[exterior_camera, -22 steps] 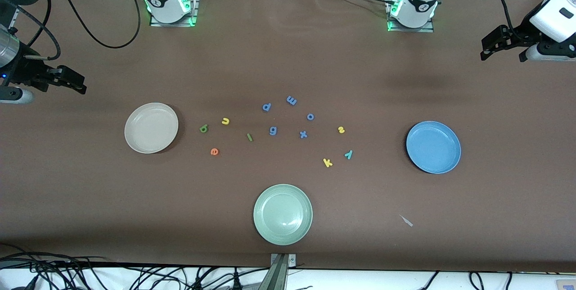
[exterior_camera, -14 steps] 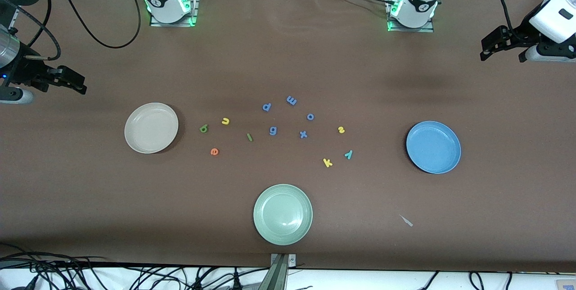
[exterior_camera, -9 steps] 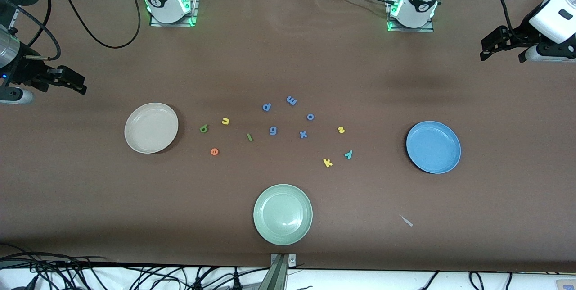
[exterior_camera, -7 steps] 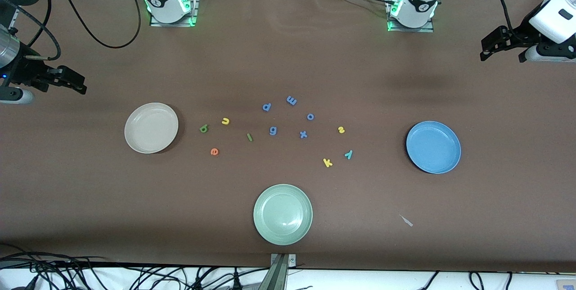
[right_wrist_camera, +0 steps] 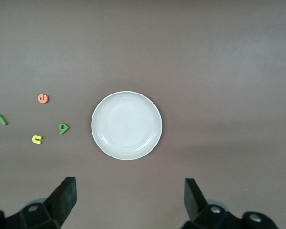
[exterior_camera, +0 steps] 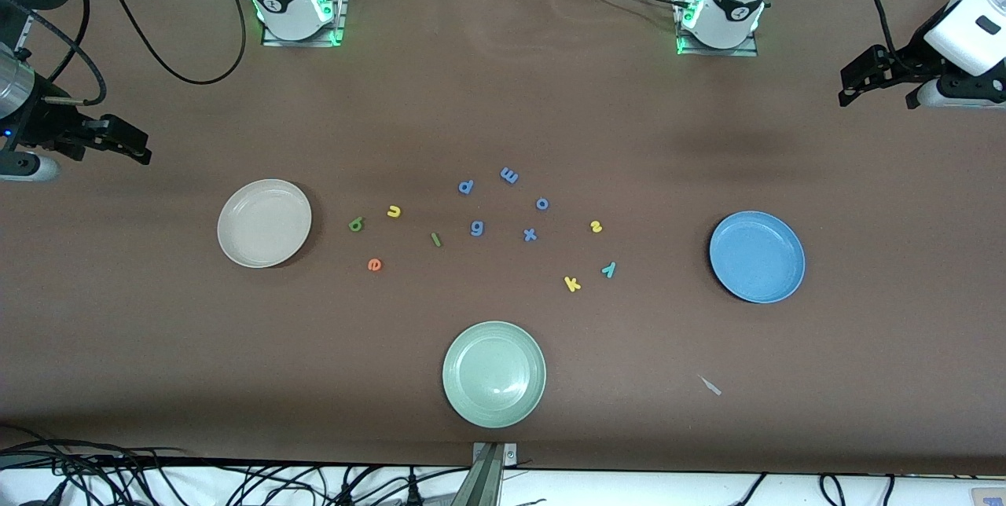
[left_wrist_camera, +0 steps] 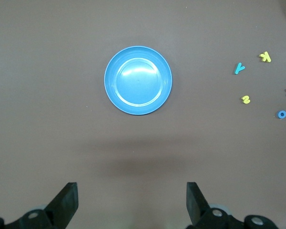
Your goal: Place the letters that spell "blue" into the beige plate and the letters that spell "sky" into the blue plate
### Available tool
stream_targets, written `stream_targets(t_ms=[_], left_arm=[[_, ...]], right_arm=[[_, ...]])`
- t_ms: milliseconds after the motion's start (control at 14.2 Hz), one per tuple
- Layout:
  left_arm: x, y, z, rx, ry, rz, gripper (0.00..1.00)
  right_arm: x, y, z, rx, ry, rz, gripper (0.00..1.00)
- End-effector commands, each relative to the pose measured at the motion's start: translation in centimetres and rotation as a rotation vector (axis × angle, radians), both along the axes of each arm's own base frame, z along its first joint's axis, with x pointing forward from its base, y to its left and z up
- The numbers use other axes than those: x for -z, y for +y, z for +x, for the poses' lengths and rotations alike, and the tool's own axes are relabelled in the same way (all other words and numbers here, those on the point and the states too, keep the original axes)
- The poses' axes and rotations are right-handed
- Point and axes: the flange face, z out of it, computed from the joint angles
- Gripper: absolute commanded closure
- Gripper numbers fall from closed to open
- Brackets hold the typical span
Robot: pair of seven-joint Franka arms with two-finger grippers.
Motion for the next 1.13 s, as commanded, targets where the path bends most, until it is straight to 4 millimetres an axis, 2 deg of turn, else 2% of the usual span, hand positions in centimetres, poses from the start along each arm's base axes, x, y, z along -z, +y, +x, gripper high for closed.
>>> stream_targets(t_ms=[0,1057], left_arm=[[-0.63,0.21,0.28,0.009,0.008,0.018,0.00],[-0.84,-0.19,0.51,0.012,0.003,0.016,0.00]], right_arm=[[-0.43,0.12,0.23,0.012,-0.002,0.018,0.00],[-0.43,0.12,0.23,0.012,-0.002,0.018,0.00]])
